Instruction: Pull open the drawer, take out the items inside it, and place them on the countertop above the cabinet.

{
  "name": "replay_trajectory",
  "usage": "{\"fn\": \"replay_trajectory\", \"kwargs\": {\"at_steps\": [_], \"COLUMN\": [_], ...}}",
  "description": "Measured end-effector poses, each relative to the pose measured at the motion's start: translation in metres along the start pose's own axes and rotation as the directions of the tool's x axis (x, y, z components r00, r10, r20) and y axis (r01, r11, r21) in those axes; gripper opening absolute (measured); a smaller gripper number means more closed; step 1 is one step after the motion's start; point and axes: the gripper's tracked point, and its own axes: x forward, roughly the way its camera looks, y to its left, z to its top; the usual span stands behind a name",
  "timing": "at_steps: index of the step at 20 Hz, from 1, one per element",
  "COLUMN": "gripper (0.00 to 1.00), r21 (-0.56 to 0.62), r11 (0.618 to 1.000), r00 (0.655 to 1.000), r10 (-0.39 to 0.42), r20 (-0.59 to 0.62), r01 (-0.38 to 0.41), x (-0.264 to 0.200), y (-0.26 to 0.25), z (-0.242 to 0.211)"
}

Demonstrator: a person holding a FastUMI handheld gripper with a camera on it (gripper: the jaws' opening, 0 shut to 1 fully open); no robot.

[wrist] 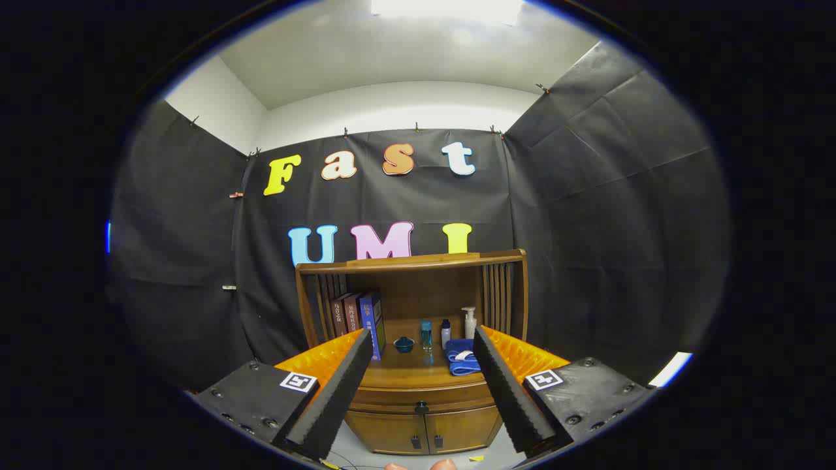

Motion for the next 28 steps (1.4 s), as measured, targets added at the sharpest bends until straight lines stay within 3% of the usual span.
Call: {"fn": "replay_trajectory", "kwargs": {"at_steps": [18, 22, 28], "gripper": [1.0, 1.0, 1.0], "r21": [-0.027, -0.031, -0.063], "r11": [0.999, 0.999, 0.994], "r00": [1.0, 0.999, 0.994], "r10": [0.02, 0.043, 0.097], "r20": [-0.001, 0.008, 0.047], "r01": [-0.02, -0.043, -0.094], "x": [0.004, 0.032, 0.116], "y": [0.012, 0.021, 0.038], "z": [-0.002, -0.025, -0.095]}}
